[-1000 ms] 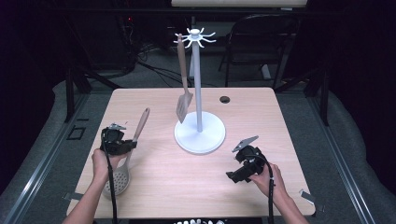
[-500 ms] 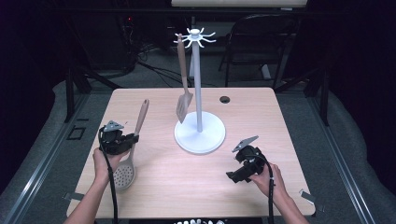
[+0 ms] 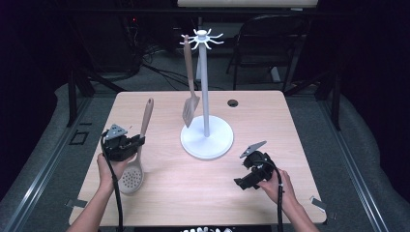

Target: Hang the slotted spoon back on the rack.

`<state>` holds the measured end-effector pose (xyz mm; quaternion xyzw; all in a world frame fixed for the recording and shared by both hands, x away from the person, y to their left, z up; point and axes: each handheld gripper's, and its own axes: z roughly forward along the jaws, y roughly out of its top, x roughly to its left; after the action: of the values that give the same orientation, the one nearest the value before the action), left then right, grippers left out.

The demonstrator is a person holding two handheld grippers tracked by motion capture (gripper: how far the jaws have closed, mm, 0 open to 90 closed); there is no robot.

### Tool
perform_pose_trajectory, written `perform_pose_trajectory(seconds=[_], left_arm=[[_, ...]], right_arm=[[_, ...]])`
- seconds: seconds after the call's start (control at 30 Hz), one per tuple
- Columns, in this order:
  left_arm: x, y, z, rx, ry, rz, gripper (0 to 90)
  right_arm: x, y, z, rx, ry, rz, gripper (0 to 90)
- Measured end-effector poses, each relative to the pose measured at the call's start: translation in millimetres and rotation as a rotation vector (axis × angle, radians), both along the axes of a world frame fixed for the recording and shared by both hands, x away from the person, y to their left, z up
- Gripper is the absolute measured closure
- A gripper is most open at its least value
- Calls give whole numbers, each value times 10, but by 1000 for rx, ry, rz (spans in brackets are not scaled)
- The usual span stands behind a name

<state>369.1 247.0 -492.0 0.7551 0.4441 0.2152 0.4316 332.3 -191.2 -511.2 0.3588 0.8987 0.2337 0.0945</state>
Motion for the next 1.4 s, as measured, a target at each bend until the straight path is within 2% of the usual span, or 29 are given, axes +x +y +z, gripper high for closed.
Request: perform_pose_trajectory(seconds=[0.13, 0.3, 0.33, 0.37, 0.43, 0.47, 0.53, 0.6, 0.8, 0.97, 1.03, 1.33, 1.4], left_arm=[[-40, -18, 26, -5, -35, 4, 769], [-119, -39, 88, -7, -102, 21, 769], [-119, -39, 88, -7, -102, 21, 769], [-161, -50, 118, -16, -131, 25, 769], [-181, -59, 134, -19, -145, 26, 769], [-222, -77, 168, -19, -174, 23, 769], [-239, -82, 186, -13, -186, 18, 768], [-282, -107, 220, -27, -235, 18, 768], [-328, -159, 333, -77, -302, 15, 768], [-330, -248, 424, -86, -323, -5, 768], [-320, -333, 479, -74, -328, -21, 769], [-264, -522, 584, -75, -313, -32, 768], [-230, -588, 622, -87, -315, -34, 768]], right_arm=[[3, -10, 1, 0, 6, -4, 68], [-2, -6, 4, -2, 3, -2, 69], [-2, -6, 4, -2, 3, -2, 69], [-2, -13, 2, -3, 3, 3, 69], [1, -17, -3, 6, 7, 4, 69], [1, -17, -5, 8, 7, 2, 69], [2, -16, -2, 4, 7, 3, 69], [1, -8, -3, -1, 3, -2, 70], [12, -20, -20, -6, 10, -3, 70], [10, -35, -17, -8, 15, -7, 70], [10, -34, -18, -8, 16, -7, 70], [16, -41, -33, -7, 15, -10, 70], [20, -44, -37, -9, 20, -11, 70]])
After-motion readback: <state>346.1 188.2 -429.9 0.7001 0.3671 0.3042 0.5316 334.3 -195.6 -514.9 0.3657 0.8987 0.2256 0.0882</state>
